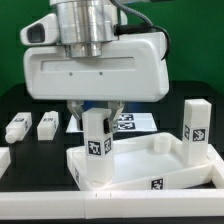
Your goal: Assemble desk
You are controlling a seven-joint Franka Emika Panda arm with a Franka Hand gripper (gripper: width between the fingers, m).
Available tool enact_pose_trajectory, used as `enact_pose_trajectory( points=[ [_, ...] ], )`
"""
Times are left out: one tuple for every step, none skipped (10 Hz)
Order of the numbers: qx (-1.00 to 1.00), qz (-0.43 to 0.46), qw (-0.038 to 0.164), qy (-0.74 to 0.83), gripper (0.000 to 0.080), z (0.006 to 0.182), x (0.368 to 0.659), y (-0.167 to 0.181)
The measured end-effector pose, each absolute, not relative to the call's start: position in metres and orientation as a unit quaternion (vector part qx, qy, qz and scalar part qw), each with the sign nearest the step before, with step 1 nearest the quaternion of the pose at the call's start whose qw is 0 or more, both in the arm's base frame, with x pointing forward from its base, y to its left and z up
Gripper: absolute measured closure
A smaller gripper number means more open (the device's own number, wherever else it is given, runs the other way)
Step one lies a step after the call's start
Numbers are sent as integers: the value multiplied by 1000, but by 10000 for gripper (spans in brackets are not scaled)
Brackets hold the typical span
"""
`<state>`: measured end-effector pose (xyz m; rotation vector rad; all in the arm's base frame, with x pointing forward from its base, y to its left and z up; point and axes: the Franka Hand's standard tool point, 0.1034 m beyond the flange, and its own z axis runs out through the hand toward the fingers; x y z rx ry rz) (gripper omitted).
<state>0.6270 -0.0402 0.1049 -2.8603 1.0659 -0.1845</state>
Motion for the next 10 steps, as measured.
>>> enact_pose_trajectory(
  points=[
    [-895, -61, 48, 440, 515, 104, 626, -37],
    [-843, -50, 68, 531, 515, 104, 625, -37],
    [-826, -47, 71, 557, 515, 104, 625, -37],
    [-809, -44, 72, 582, 515, 104, 625, -38],
    [-802, -44, 72, 591, 515, 104, 625, -38],
    [-771, -37, 76, 631, 515, 104, 624, -38],
    [-716, -18, 82, 693, 515, 105, 624, -37],
    [-699, -14, 82, 710, 515, 104, 624, -37],
    [-702, -14, 81, 707, 515, 104, 624, -37],
    [-716, -16, 81, 693, 514, 104, 624, -37]
  ],
)
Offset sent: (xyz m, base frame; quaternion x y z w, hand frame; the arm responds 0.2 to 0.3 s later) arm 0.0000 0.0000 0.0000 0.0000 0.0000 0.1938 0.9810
